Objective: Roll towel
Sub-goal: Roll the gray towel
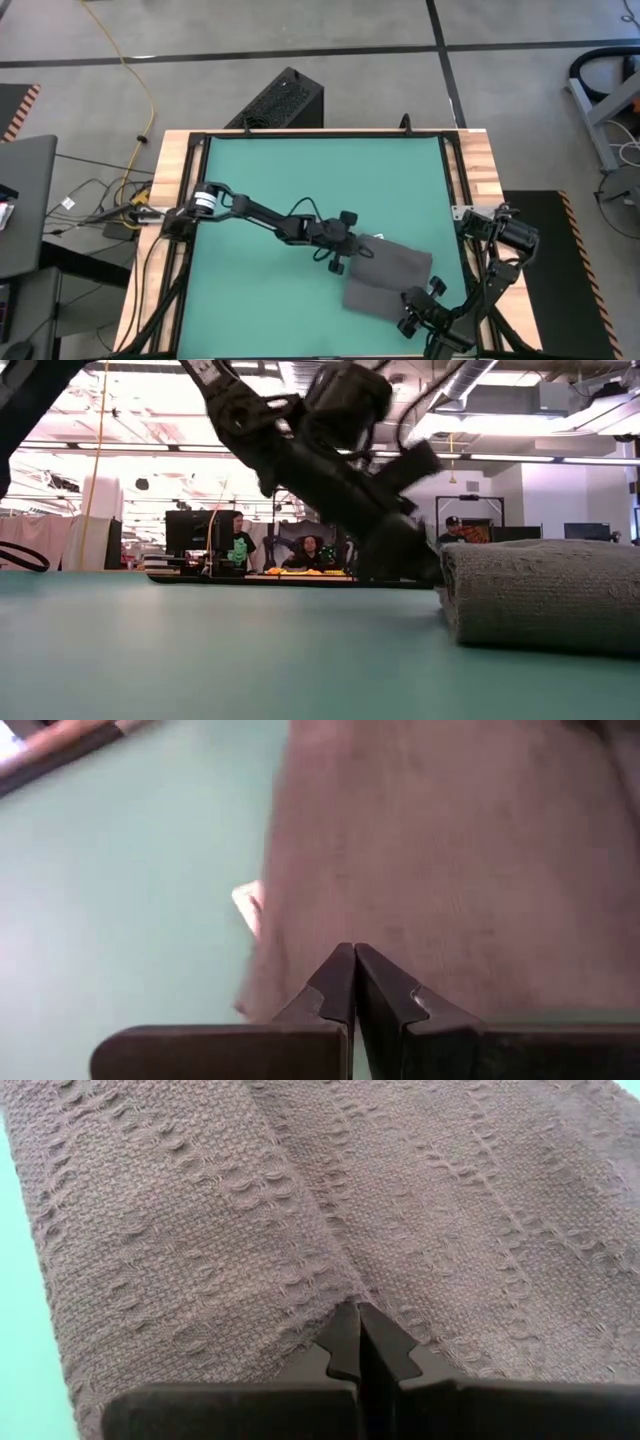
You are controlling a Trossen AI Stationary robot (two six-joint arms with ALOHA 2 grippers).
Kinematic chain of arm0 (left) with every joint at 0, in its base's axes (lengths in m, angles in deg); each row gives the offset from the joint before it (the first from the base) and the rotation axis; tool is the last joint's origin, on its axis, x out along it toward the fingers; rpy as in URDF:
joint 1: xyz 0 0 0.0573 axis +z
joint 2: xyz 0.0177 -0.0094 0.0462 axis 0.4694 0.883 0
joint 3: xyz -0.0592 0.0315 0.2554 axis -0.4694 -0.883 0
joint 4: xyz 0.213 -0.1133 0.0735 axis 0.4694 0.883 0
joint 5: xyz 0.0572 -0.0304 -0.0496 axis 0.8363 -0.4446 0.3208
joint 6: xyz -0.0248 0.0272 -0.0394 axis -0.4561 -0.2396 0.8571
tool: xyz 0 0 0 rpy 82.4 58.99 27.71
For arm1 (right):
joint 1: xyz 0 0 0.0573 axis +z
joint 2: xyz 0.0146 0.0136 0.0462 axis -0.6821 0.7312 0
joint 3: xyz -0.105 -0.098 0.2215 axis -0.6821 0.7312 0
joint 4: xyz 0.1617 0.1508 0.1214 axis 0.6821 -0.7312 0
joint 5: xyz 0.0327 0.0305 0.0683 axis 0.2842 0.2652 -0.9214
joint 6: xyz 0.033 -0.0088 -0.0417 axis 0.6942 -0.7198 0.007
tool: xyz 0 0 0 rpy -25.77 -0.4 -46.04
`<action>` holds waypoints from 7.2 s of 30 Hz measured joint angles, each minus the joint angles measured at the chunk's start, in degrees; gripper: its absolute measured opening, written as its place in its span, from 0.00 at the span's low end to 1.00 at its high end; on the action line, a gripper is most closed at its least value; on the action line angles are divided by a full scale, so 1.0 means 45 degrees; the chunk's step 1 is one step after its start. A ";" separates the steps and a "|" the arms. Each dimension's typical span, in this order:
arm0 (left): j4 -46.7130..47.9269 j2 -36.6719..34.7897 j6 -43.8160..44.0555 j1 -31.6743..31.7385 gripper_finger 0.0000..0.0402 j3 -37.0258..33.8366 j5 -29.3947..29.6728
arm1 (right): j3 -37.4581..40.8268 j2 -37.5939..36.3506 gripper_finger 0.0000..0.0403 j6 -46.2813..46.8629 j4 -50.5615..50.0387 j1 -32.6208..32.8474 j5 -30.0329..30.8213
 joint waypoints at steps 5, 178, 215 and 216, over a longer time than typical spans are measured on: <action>0.0788 0.0470 -0.0020 -0.0143 0.00 0.0841 0.0850 | -0.0049 -0.0015 0.04 -0.0250 0.0204 -0.0064 -0.0001; 0.3600 -0.4171 0.8723 -0.6629 0.00 -0.5523 0.6202 | 0.1403 0.0416 0.06 -2.2206 1.0176 -0.5289 0.1087; -0.0055 -0.4059 0.5614 -0.5712 0.00 -0.6006 0.4234 | -0.2339 -0.0181 0.05 -1.6452 0.5972 -0.5242 -0.1695; -0.0044 -0.4059 0.5629 -0.5712 0.00 -0.6006 0.4101 | -0.2449 -0.0223 0.05 -1.5964 0.5756 -0.5310 -0.1690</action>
